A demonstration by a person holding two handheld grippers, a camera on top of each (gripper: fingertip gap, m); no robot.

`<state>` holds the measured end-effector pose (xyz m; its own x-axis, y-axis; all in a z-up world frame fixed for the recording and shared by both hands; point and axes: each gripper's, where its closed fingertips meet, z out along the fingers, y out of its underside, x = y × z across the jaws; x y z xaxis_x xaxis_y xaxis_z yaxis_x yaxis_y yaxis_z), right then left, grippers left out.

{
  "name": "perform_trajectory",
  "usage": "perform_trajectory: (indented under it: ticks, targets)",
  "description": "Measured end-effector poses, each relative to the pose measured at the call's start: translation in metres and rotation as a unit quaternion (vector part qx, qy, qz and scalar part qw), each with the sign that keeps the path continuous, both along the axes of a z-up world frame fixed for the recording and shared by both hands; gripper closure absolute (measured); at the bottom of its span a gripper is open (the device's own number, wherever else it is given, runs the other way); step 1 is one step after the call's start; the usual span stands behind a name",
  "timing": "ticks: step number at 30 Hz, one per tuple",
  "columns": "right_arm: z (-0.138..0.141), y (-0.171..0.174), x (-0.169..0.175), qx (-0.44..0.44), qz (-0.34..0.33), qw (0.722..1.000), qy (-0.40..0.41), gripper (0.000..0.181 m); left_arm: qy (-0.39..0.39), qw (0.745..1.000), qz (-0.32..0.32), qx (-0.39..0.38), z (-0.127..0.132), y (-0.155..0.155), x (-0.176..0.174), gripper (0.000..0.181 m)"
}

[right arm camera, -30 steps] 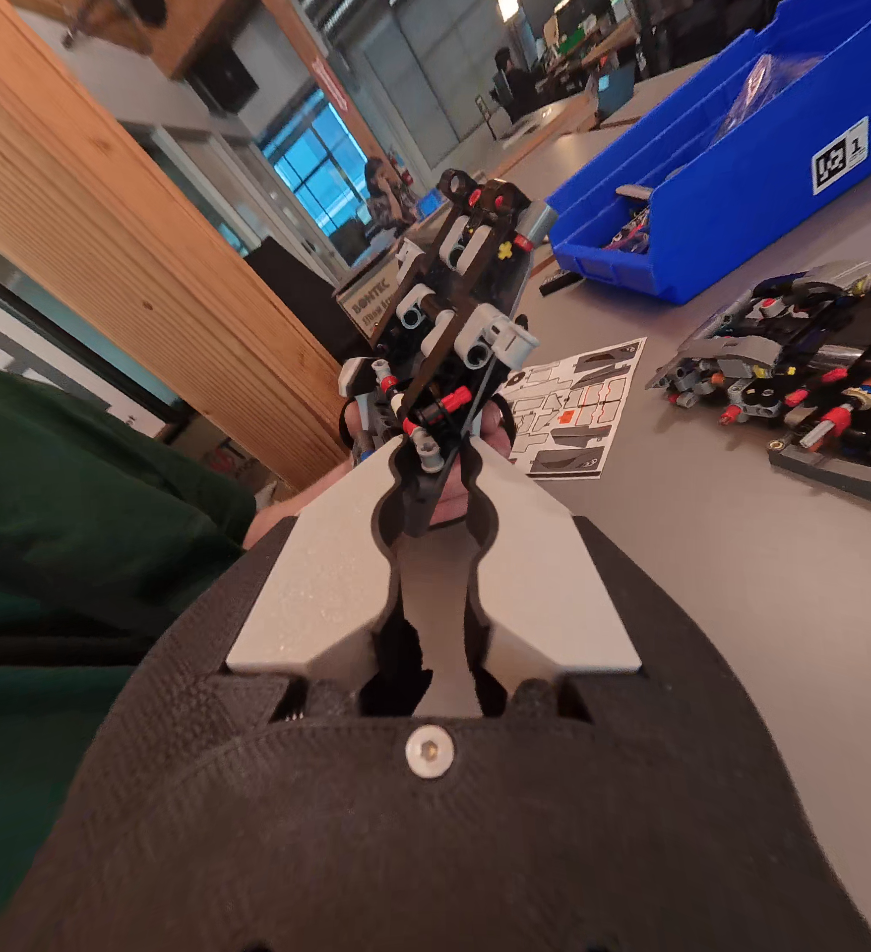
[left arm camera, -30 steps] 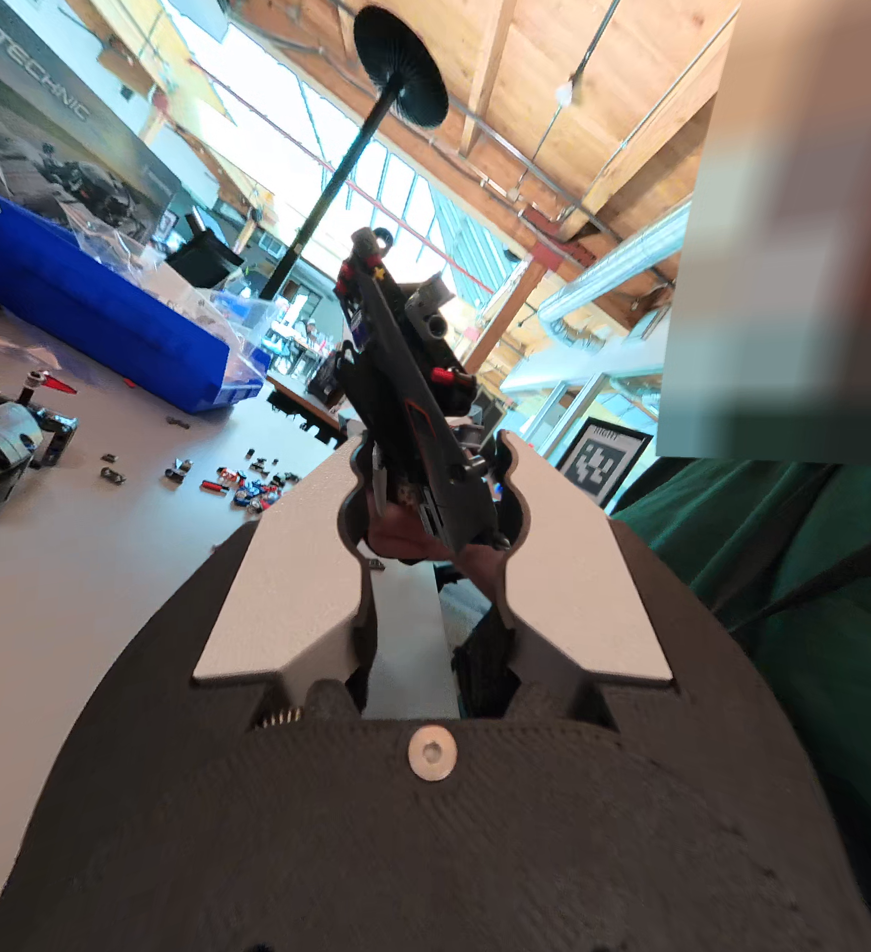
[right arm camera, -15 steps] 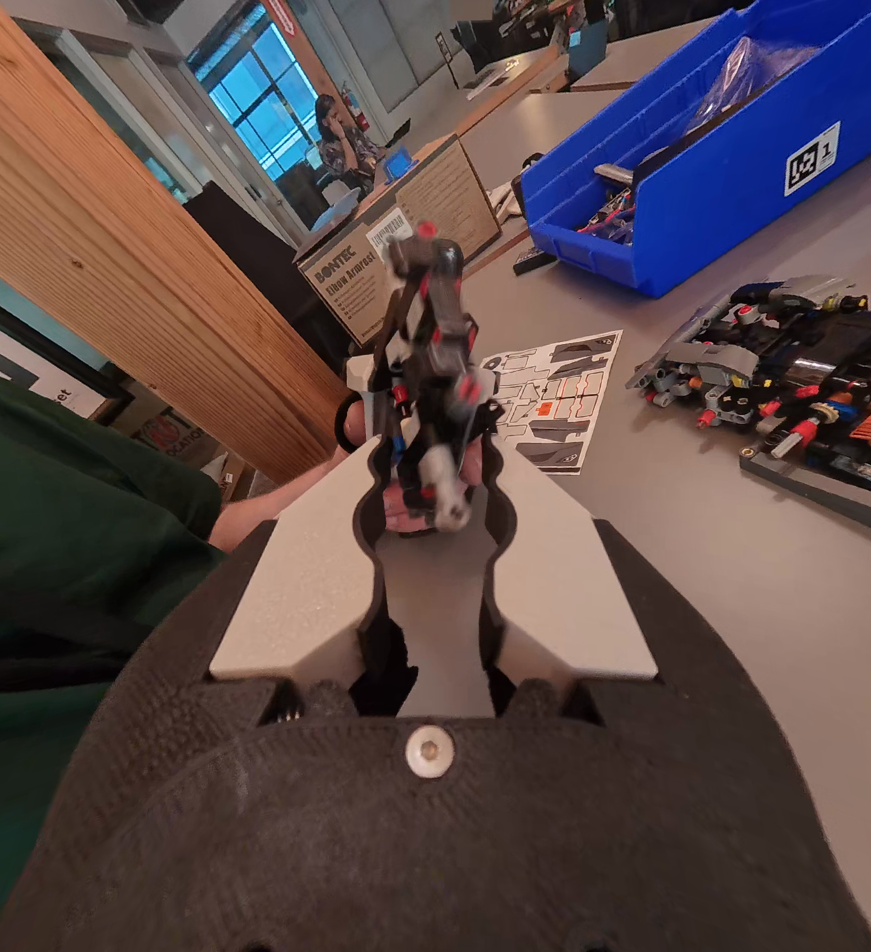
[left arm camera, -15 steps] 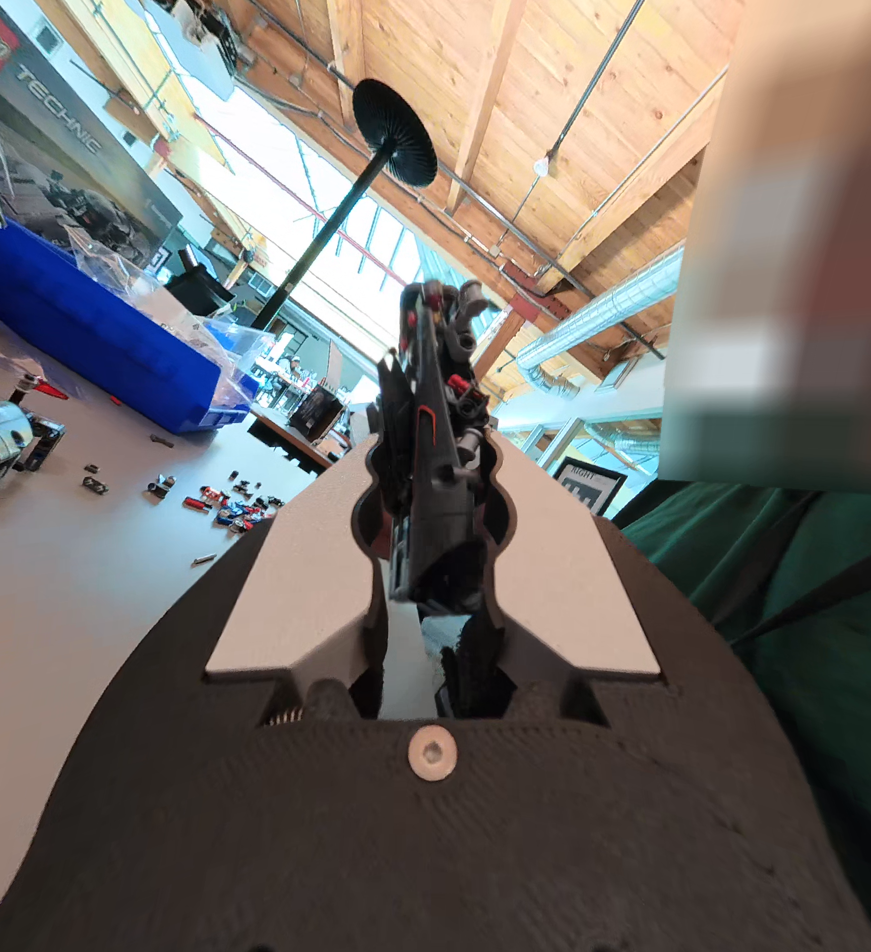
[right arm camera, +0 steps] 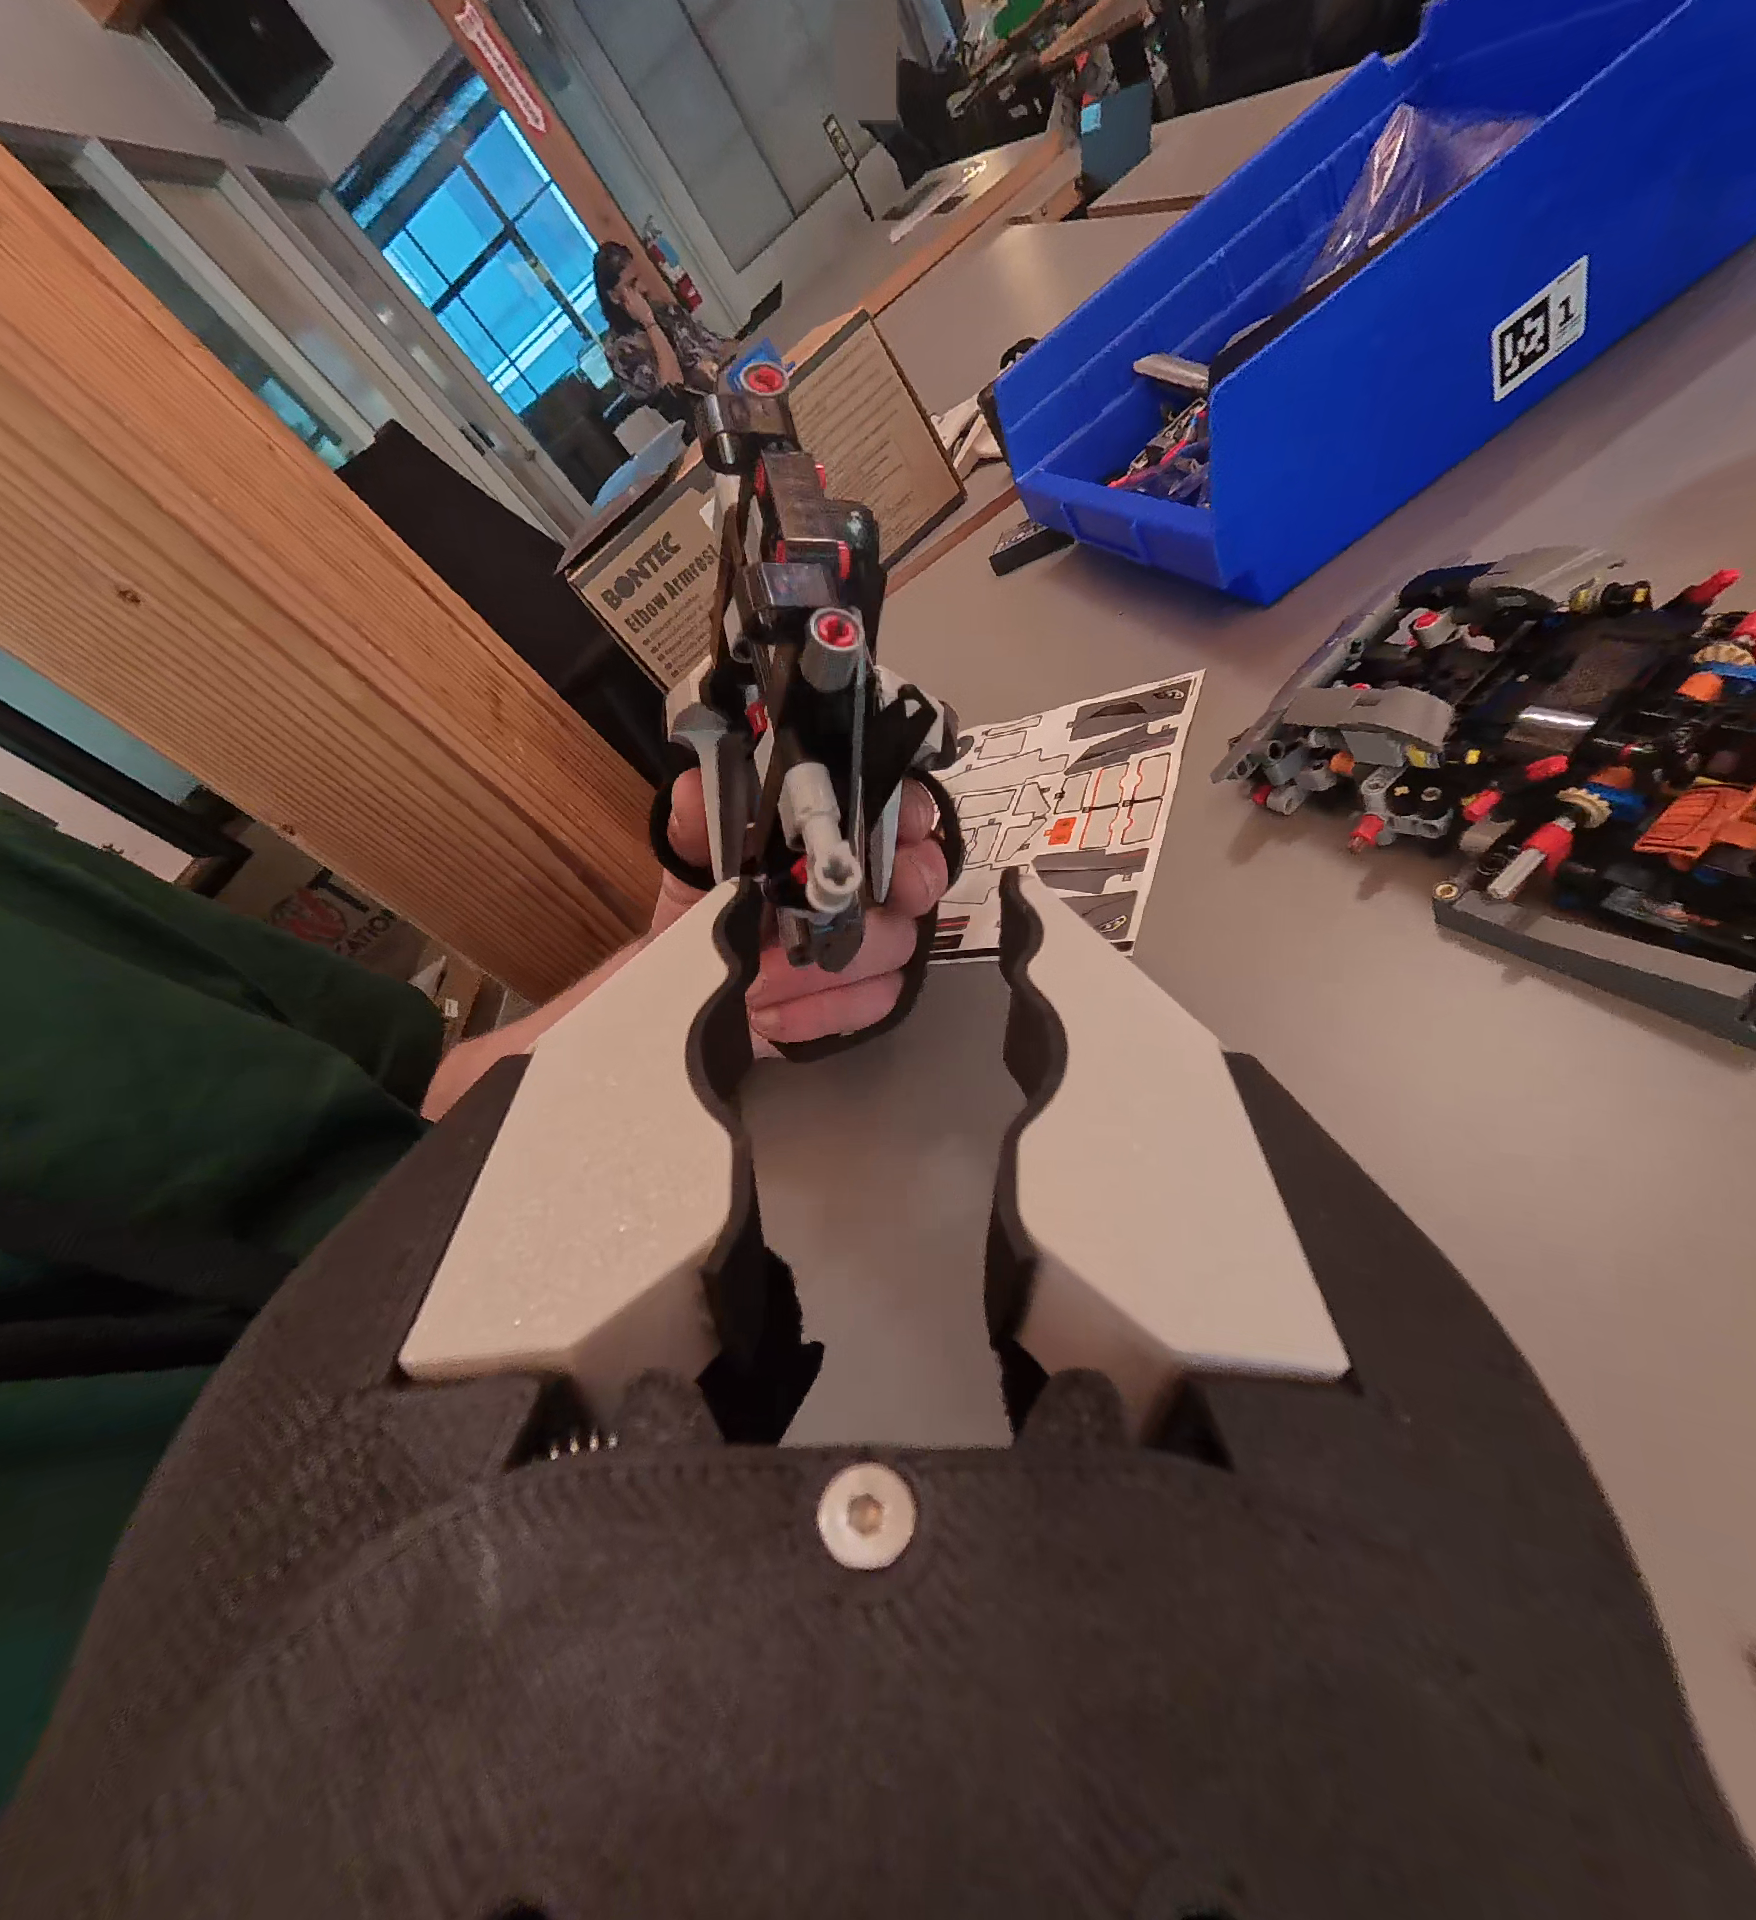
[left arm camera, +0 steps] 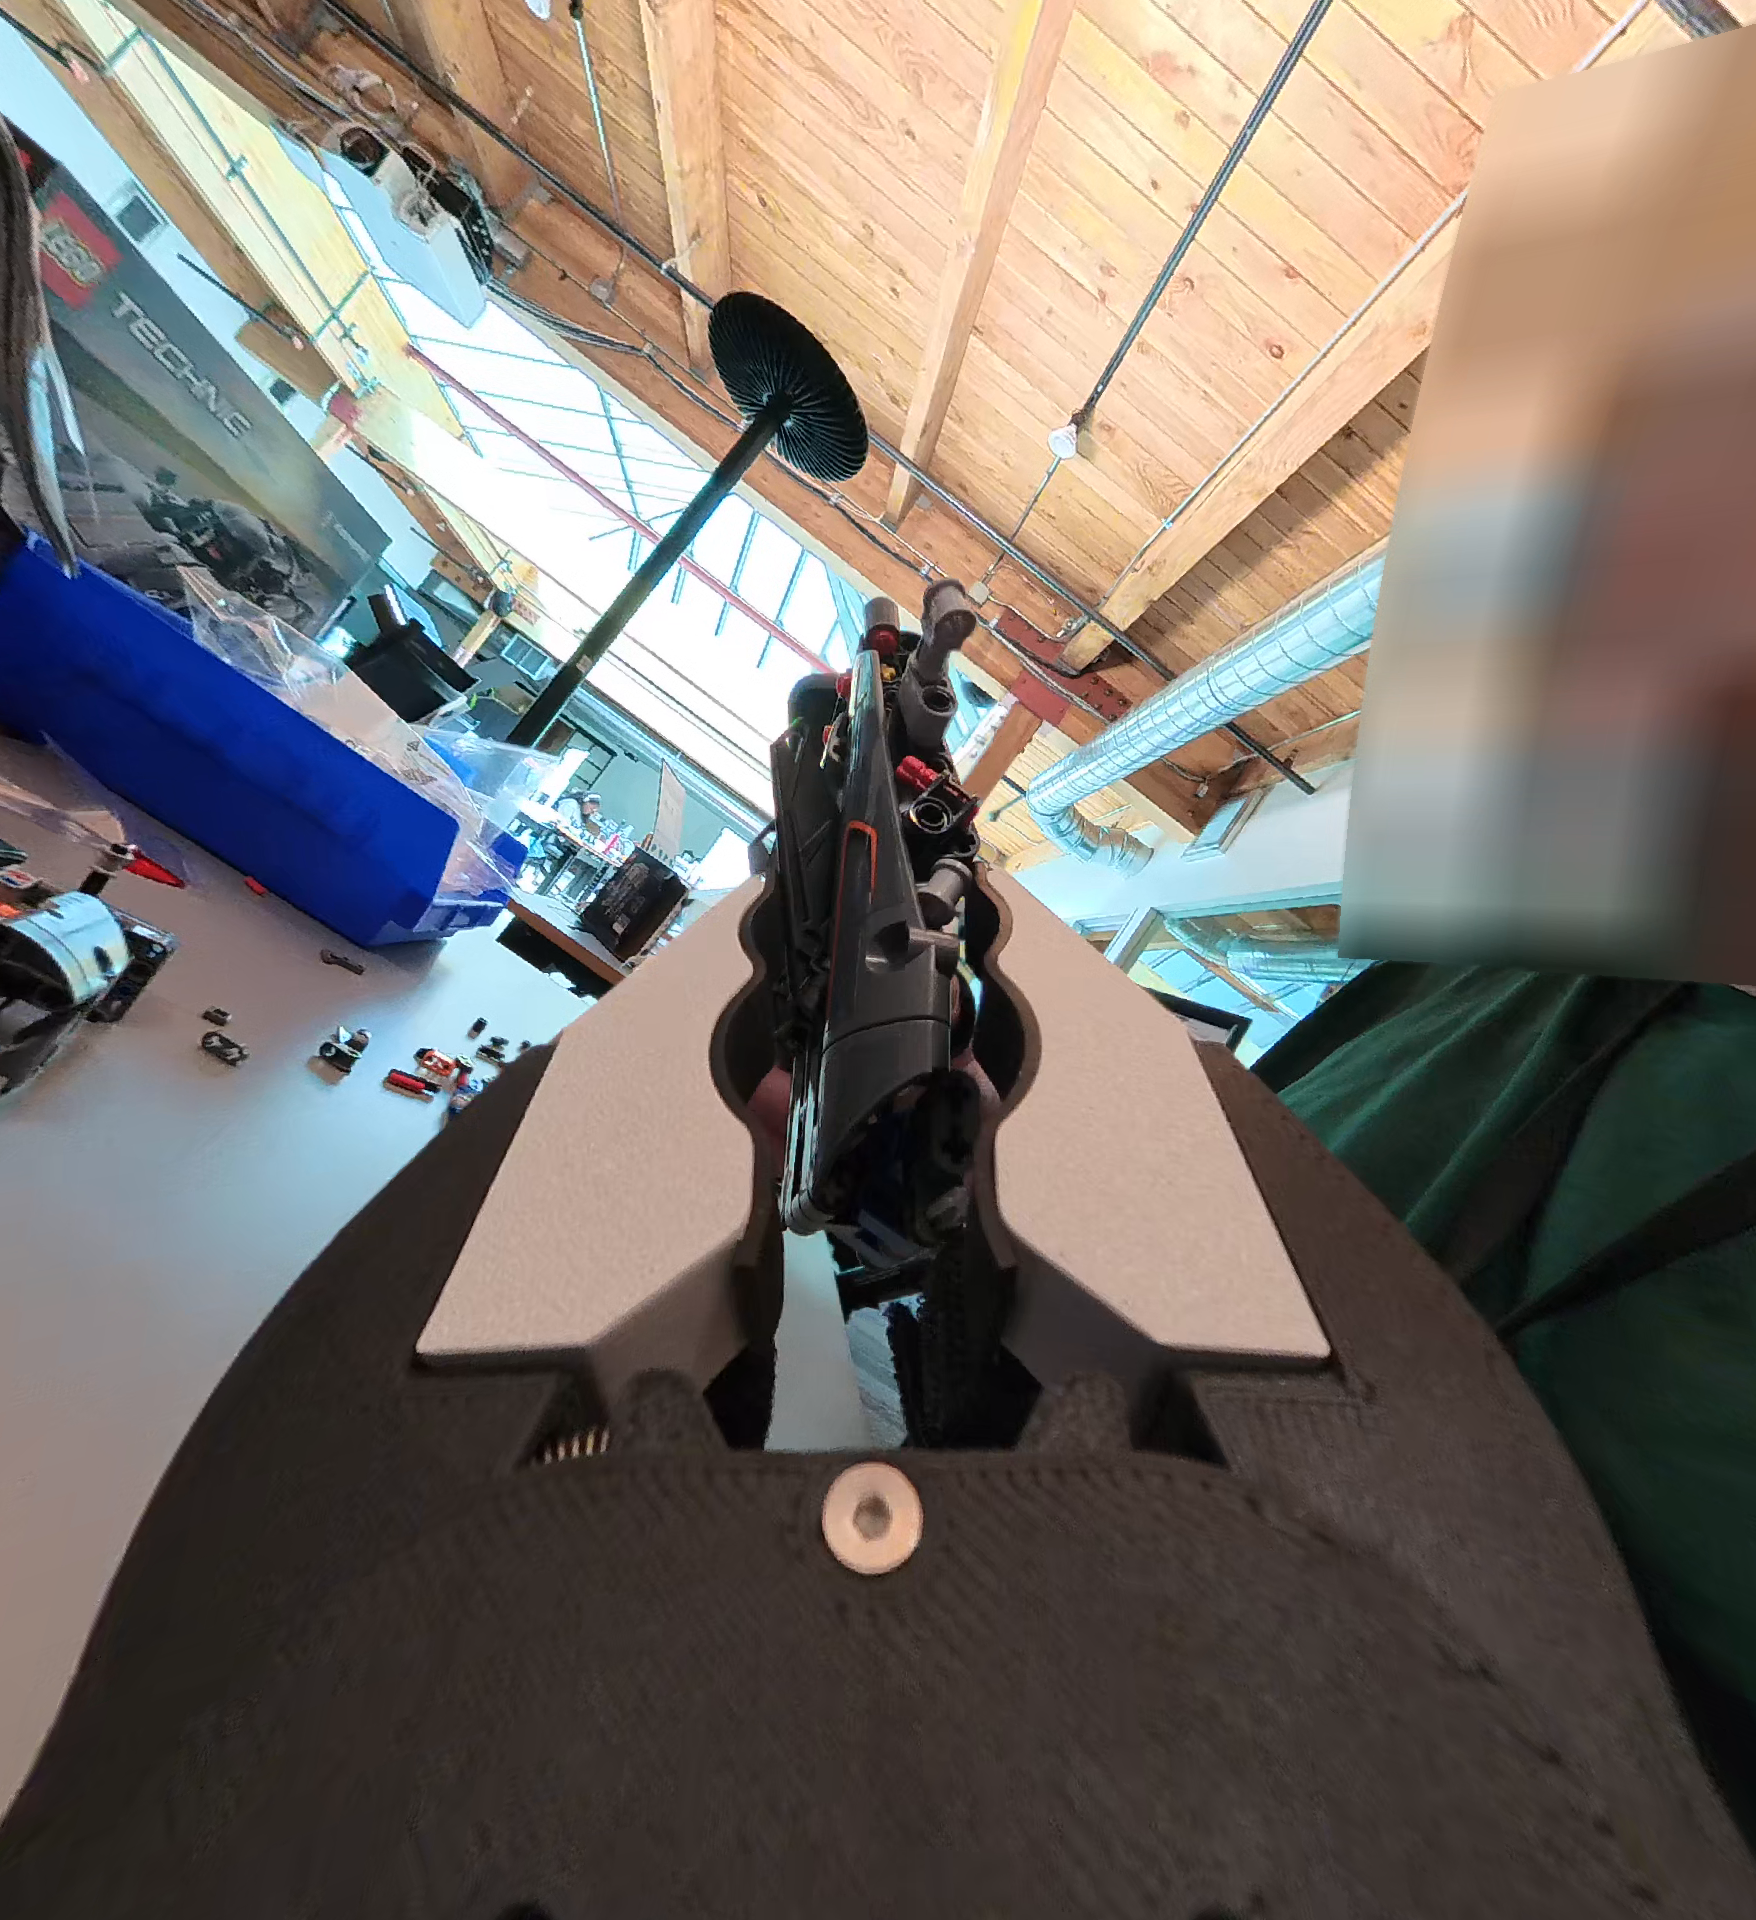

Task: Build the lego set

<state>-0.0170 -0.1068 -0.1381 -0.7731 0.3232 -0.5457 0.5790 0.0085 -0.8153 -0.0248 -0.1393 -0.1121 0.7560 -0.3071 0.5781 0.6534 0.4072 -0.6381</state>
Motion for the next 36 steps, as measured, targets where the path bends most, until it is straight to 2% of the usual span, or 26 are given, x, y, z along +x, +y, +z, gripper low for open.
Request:
perform_trajectory:
  ticks: [6, 10, 12, 16, 19, 24, 29, 33, 36]
  targets:
    - [0.007, 0.019, -0.016, 0.004, -0.041, 0.999, 0.025, 0.126, 0.006, 1.000, 0.014, -0.003, 0.003, -0.012, -0.008, 0.149]
    - [0.020, 0.056, -0.056, 0.030, -0.135, 0.987, 0.082, 0.104, 0.017, 0.999, 0.030, -0.005, 0.008, -0.023, -0.016, 0.149]
    - [0.028, 0.084, -0.086, 0.060, -0.200, 0.970, 0.125, 0.094, 0.024, 0.999, 0.041, -0.007, 0.011, -0.030, -0.022, 0.149]
    - [0.045, 0.145, -0.148, 0.108, -0.333, 0.915, 0.200, 0.082, 0.039, 0.997, 0.066, -0.018, 0.017, -0.041, -0.037, 0.148]
    - [0.053, 0.173, -0.193, 0.123, -0.382, 0.888, 0.224, 0.066, 0.050, 0.995, 0.077, -0.029, 0.020, -0.044, -0.051, 0.149]
    - [0.062, 0.199, -0.266, 0.143, -0.407, 0.872, 0.232, 0.050, 0.065, 0.993, 0.089, -0.036, 0.026, -0.043, -0.078, 0.149]
    - [0.079, 0.218, -0.327, 0.145, -0.416, 0.867, 0.233, 0.049, 0.077, 0.992, 0.092, -0.035, 0.031, -0.036, -0.102, 0.149]
    - [0.069, 0.228, -0.368, 0.168, -0.410, 0.870, 0.215, 0.046, 0.069, 0.993, 0.089, -0.031, 0.025, -0.030, -0.115, 0.149]
    - [0.061, 0.224, -0.382, 0.161, -0.386, 0.886, 0.202, 0.054, 0.060, 0.994, 0.088, -0.035, 0.017, -0.029, -0.118, 0.149]
